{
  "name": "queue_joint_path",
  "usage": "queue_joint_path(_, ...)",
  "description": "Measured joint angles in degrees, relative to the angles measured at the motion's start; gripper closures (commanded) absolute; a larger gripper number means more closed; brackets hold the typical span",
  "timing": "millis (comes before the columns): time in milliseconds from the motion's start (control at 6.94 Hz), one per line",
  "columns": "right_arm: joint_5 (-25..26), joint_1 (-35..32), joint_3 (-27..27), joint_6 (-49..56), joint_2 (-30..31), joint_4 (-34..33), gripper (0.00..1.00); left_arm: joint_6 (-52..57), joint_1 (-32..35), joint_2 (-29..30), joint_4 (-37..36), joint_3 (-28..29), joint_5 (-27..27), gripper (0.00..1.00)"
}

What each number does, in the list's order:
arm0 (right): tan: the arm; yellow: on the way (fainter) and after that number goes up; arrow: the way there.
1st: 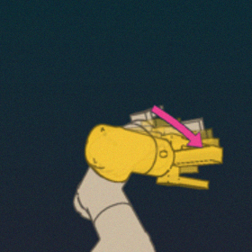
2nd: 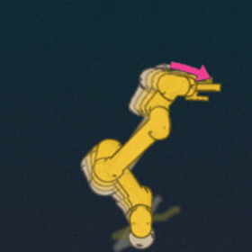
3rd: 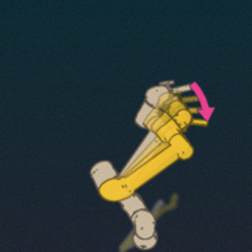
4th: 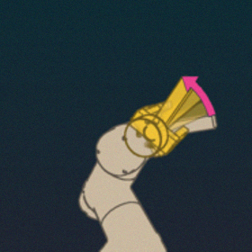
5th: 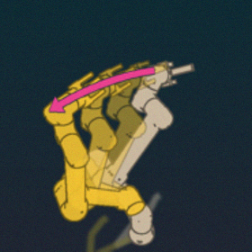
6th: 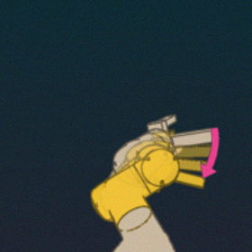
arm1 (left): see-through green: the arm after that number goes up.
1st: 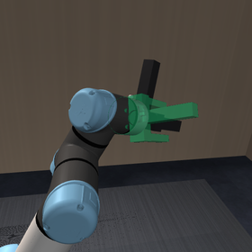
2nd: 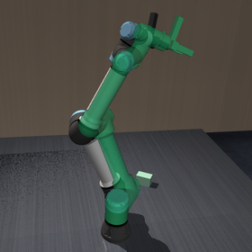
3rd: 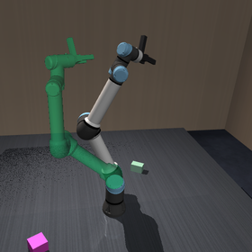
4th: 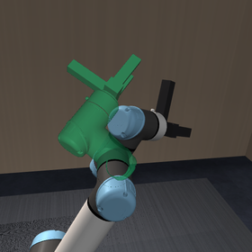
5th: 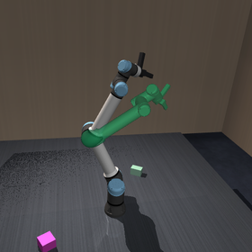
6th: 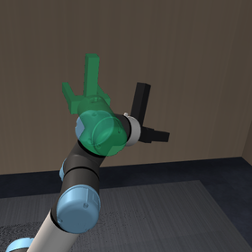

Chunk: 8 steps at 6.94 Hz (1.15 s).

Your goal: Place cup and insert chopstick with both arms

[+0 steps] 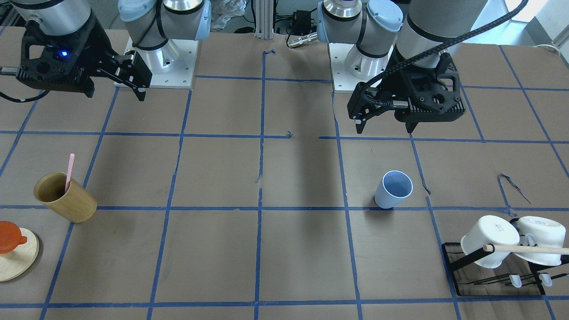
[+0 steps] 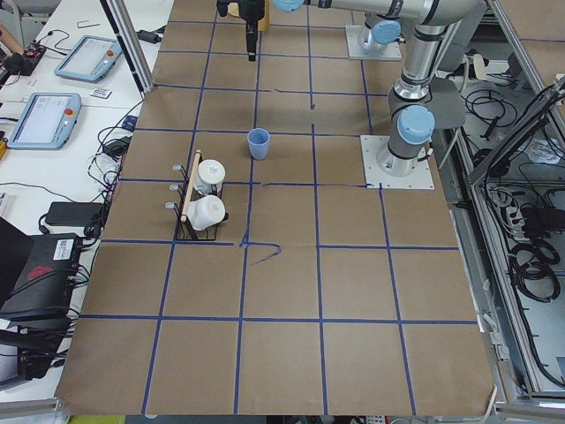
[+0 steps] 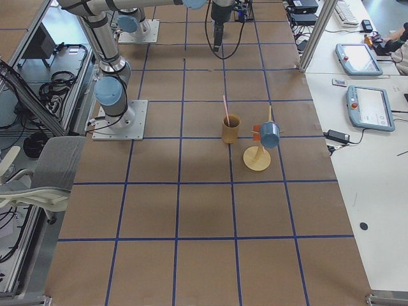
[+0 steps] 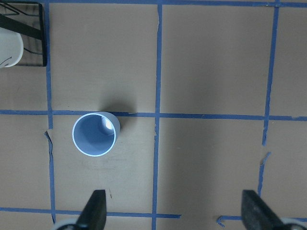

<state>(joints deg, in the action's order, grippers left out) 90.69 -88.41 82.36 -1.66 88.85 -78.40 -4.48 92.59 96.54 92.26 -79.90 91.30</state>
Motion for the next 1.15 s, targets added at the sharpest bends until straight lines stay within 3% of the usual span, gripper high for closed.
queue_joint_path(1153, 0.4, 0.1, 0.0, 0.7, 0.0, 0.0, 0.0, 0.0, -0.2, -2.0, 1.3, -2.0, 0.1, 0.0)
